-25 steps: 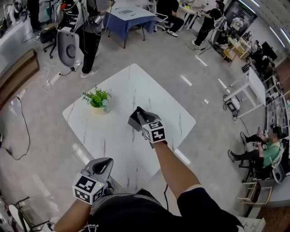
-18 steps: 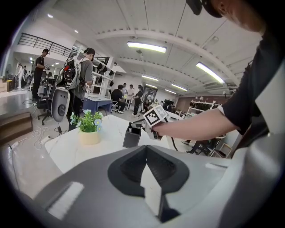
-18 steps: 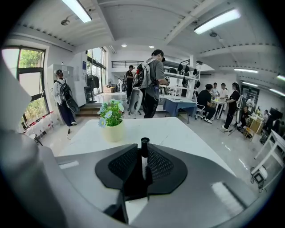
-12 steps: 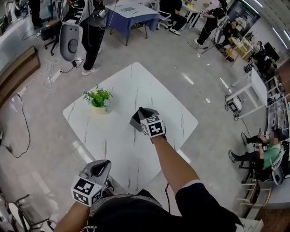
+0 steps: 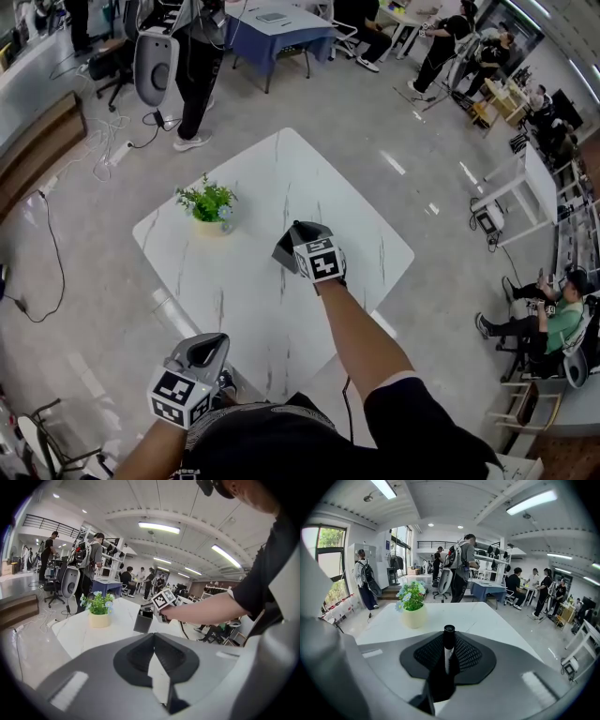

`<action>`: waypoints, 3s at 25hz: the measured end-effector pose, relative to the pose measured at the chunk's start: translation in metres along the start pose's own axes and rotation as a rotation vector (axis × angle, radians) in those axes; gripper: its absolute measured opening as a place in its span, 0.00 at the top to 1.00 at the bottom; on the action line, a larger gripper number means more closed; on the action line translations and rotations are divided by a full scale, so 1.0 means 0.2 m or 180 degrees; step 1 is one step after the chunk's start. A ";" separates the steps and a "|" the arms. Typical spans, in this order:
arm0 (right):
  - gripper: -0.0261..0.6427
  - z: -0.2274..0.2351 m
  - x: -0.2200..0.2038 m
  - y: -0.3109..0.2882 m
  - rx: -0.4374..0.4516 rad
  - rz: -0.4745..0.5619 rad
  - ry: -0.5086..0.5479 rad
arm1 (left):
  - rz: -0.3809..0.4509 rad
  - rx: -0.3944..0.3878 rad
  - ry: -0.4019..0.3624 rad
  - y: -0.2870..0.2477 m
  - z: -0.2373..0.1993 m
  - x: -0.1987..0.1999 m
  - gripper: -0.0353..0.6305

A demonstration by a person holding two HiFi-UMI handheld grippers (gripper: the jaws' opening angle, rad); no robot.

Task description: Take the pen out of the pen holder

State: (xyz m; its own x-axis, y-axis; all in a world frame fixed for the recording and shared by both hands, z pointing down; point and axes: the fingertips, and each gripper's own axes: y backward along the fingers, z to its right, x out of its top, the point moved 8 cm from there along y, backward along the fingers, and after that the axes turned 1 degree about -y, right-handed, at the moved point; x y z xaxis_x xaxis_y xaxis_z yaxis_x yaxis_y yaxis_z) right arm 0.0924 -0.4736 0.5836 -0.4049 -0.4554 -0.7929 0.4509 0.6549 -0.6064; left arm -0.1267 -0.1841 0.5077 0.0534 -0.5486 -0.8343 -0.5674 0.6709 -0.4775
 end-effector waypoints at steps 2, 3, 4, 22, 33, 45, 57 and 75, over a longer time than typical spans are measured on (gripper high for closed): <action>0.87 0.00 0.00 0.00 -0.0007 0.0012 0.0002 | -0.0004 -0.0003 0.0004 -0.01 0.00 0.00 0.86; 0.87 0.00 0.00 0.00 -0.0007 0.0018 0.0005 | -0.0004 -0.0007 0.0005 -0.01 0.00 0.00 0.86; 0.87 0.00 0.00 0.00 -0.0004 0.0025 0.0007 | -0.0003 -0.0011 0.0003 -0.01 0.00 0.00 0.86; 0.87 0.01 0.14 0.22 0.0045 0.0482 -0.0251 | 0.0050 -0.0147 -0.0080 -0.05 0.02 0.06 0.86; 0.87 -0.03 0.31 0.56 0.0089 0.0777 -0.0218 | 0.0196 -0.0271 -0.0222 -0.05 0.07 0.13 0.86; 0.87 -0.18 0.42 1.02 0.0214 0.1248 -0.0209 | 0.0319 -0.0388 -0.0382 -0.05 0.14 0.17 0.86; 0.87 -0.33 0.29 1.41 0.0147 0.1476 -0.0204 | 0.0400 -0.0513 -0.0468 -0.08 0.20 0.23 0.86; 0.87 -0.45 -0.11 1.60 0.0128 0.1332 -0.0537 | 0.0396 -0.0716 -0.0584 -0.16 0.31 0.22 0.86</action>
State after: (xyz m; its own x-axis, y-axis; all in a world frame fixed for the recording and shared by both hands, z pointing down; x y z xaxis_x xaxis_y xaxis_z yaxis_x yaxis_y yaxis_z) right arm 0.1748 -0.1997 0.4114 -0.0476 -0.2505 -0.9669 0.5802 0.7811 -0.2309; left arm -0.0562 -0.1989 0.4689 0.1079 -0.3562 -0.9281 -0.7454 0.5888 -0.3127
